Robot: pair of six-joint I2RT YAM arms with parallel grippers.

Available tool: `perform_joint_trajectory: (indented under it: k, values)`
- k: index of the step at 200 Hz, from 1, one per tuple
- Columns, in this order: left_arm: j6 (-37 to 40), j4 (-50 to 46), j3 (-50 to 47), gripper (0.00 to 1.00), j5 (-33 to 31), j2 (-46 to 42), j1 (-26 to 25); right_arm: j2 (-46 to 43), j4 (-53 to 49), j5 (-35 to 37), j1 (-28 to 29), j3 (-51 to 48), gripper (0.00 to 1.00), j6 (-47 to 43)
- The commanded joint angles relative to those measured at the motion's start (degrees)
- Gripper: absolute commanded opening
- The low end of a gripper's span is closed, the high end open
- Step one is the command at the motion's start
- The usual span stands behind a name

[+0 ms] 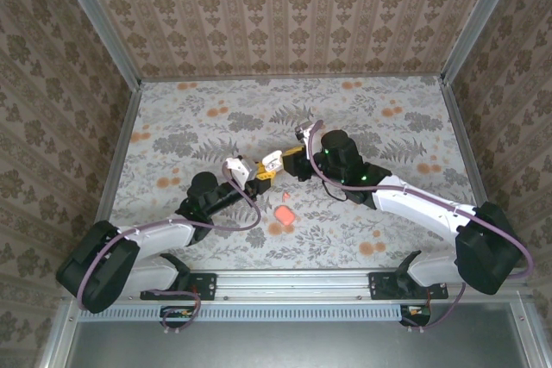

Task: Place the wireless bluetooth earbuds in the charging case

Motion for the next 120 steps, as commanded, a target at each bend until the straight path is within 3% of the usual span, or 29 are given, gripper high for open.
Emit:
perform_joint_trajectory:
  k: [1,30,120]
  values:
    - [-0.8,1.7,2.2,0.12,0.5,-1.5,-0.5,0.1,-2.2,1.9,-0.1,0.9,0.23,-1.4]
    - [-0.5,1.4,2.4,0.12,0.1,-1.9,-0.7,0.7,-2.7,0.0,-0.1,1.1,0.26,-0.8]
    - [-0.4,0.7,2.3,0.12,0.1,-2.0,-0.9,-3.4,3.5,-8.8,-3.0,-0.6,0.51,3.6]
